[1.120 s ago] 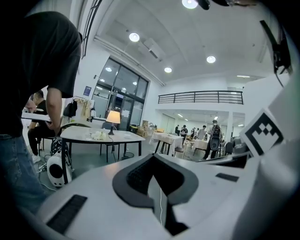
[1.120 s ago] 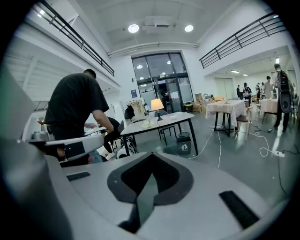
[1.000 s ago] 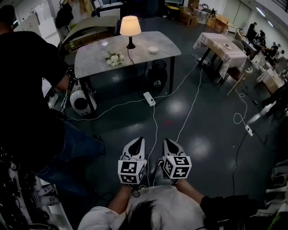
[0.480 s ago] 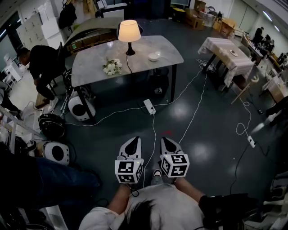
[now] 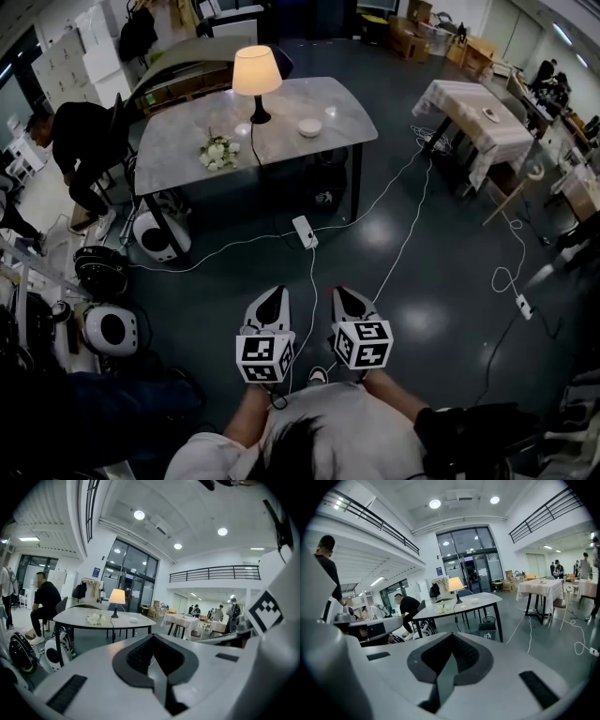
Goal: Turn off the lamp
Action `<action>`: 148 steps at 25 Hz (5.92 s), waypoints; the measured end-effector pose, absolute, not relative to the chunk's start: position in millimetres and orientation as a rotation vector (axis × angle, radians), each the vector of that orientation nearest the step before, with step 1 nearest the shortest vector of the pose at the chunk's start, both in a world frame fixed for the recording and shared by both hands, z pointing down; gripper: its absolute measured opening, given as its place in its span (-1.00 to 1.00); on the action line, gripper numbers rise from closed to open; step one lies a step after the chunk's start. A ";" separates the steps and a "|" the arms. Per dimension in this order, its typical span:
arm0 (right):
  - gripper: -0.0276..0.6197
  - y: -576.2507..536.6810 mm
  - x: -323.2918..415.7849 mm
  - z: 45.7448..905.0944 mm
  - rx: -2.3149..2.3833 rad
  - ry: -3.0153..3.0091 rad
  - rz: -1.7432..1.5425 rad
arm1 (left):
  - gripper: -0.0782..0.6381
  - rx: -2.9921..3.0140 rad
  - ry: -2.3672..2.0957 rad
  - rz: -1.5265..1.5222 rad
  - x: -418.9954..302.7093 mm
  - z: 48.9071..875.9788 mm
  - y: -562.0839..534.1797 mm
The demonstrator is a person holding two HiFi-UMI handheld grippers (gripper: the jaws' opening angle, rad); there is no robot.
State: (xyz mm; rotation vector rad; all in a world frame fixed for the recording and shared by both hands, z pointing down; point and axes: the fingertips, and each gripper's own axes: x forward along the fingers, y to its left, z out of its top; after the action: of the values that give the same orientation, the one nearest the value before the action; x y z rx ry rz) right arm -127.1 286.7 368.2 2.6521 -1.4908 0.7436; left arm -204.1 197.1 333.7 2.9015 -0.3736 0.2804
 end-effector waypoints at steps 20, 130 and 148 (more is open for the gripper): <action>-0.92 296.1 -62.3 389.7 2.630 -1.527 0.849 | -0.79 2.896 -0.439 0.371 -145.3 346.9 200.2; -0.86 -152.4 179.1 644.5 1.905 -2.050 0.942 | -0.79 2.357 -1.014 0.543 58.2 692.2 -124.3; -0.59 -201.3 159.0 619.9 1.822 -2.178 0.909 | -0.79 2.290 -1.080 0.522 36.3 699.7 -149.1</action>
State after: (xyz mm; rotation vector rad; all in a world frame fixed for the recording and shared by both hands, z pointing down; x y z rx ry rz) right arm 159.0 -201.3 619.9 1.8220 -2.1778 0.9095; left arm 36.3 -149.1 699.7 2.2901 -1.0802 0.5217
